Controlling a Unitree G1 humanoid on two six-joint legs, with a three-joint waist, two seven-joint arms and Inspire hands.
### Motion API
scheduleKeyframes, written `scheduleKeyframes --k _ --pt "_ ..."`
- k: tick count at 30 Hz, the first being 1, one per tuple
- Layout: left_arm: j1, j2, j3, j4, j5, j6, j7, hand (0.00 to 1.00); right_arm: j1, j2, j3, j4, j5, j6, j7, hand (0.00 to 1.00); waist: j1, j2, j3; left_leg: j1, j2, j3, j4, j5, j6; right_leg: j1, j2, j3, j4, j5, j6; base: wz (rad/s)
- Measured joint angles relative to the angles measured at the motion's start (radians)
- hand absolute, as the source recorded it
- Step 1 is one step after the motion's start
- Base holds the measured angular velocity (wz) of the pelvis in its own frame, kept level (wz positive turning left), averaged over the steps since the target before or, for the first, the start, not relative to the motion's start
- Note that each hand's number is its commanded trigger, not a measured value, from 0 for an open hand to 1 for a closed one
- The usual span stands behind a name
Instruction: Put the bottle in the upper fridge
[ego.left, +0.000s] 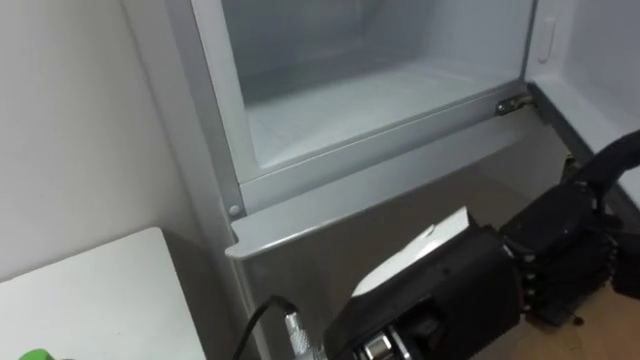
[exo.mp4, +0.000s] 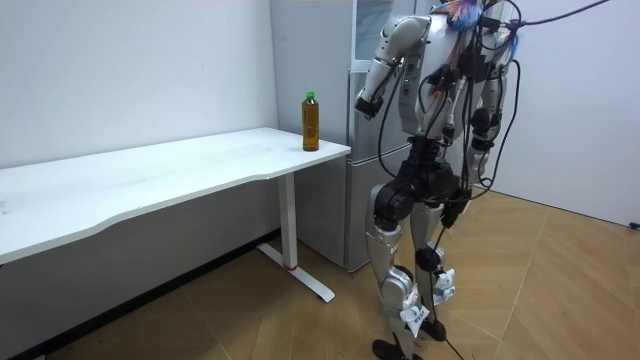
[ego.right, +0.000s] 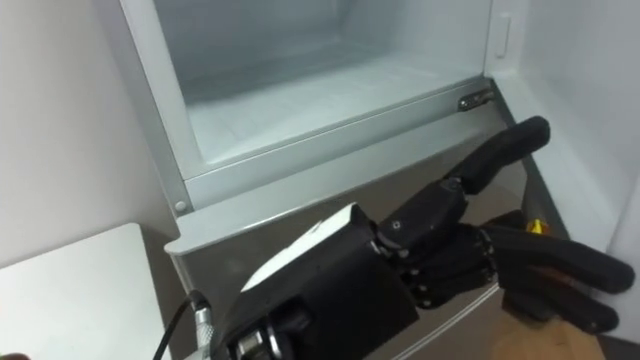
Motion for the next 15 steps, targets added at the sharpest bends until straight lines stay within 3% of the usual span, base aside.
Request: scheduleKeyframes --k 7,15 --pt "-0.026 -0.002 0.001 0.01 -0.004 0.014 0.002 0.0 -0.011 -0.001 0.011 0.004 0.005 0.015 -0.003 0.0 0.006 0.0 0.0002 -0.002 -0.001 -0.004 0.0 0.0 0.0 0.001 -0.001 -0.007 -0.002 0.0 0.0 0.0" --pt "-0.028 0.002 0.004 0.039 0.011 0.077 0.034 0.0 -0.018 -0.002 0.036 -0.003 0.002 0.021 -0.027 0.0 0.038 -0.007 0.0049 -0.023 0.0 -0.009 0.001 0.0 0.0 -0.001 -0.006 -0.066 -0.006 0.001 -0.001 0.16"
